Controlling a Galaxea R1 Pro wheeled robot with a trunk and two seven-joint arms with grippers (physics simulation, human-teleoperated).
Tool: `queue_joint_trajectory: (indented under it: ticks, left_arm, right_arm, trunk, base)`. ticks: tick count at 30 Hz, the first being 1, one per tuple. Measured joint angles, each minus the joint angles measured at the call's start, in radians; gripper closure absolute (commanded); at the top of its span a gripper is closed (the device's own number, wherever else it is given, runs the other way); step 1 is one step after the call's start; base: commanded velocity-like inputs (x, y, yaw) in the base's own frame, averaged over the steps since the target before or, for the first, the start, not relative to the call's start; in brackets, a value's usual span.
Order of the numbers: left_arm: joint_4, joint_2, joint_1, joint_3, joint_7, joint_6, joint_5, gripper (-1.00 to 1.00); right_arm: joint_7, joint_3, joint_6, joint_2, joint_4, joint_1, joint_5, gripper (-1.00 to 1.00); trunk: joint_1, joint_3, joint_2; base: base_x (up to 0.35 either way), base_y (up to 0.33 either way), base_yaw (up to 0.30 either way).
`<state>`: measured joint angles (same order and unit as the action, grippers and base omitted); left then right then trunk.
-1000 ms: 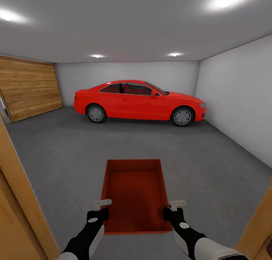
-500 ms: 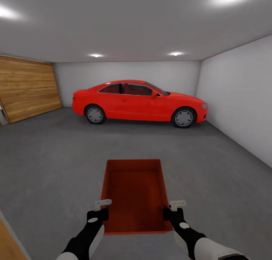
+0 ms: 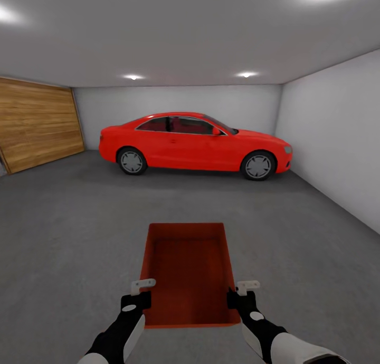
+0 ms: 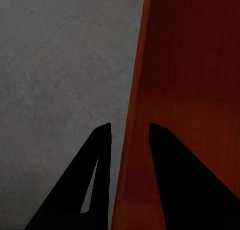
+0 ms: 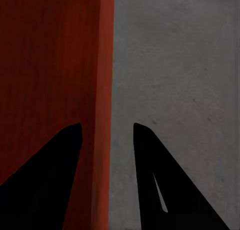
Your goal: Move the two storage containers from the living room to the garage. In the garage, place one container on the floor and stack the other container on top of it (either order is fine).
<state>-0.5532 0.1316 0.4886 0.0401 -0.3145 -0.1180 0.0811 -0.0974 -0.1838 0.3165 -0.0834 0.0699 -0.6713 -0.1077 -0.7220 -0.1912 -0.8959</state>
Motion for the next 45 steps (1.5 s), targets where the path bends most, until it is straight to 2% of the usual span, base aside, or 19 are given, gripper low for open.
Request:
queue_joint_trajectory:
  ticks: [12, 21, 31, 32, 33, 45]
  left_arm:
    - [0.002, -0.001, 0.0, 0.002, 0.0, 0.001, 0.0, 1.0]
    - [0.003, 0.0, 0.0, 0.002, 0.0, 0.001, 0.001, 1.0]
    - [0.004, 0.0, 0.0, 0.002, 0.0, 0.001, 0.001, 1.0]
    - [0.002, 0.001, 0.0, 0.0, 0.001, 0.002, 0.0, 1.0]
    - [0.002, 0.001, 0.0, 0.0, 0.0, 0.001, 0.0, 1.0]
    - [0.003, 0.002, 0.001, 0.001, 0.0, 0.002, 0.001, 1.0]
  right_arm:
    - [-0.006, -0.123, 0.002, 0.003, 0.0, 0.0, -0.122, 1.0]
    - [-0.008, -0.198, 0.002, 0.006, 0.0, 0.0, -0.197, 1.0]
    - [-0.01, -0.263, 0.002, 0.008, 0.0, 0.0, -0.262, 1.0]
    - [0.003, -0.001, 0.001, 0.002, 0.0, 0.0, -0.003, 1.0]
    - [0.007, 0.03, 0.001, 0.001, -0.001, 0.0, 0.025, 1.0]
    - [0.008, 0.036, -0.001, 0.002, 0.0, 0.0, 0.031, 1.0]
  trunk:
    - [0.0, 0.0, 0.0]
    - [0.001, 0.0, 0.0]
    - [0.001, 0.0, 0.0]
    - [0.001, 0.0, 0.0]
    - [0.001, 0.0, 0.0]
    - [0.001, 0.0, 0.0]
  base:
    - [0.024, 0.0, 0.0]
    - [0.277, 0.0, 0.0]
    - [0.312, 0.0, 0.0]
    - [0.313, 0.0, 0.0]
    - [0.313, 0.0, 0.0]
    - [0.314, 0.0, 0.0]
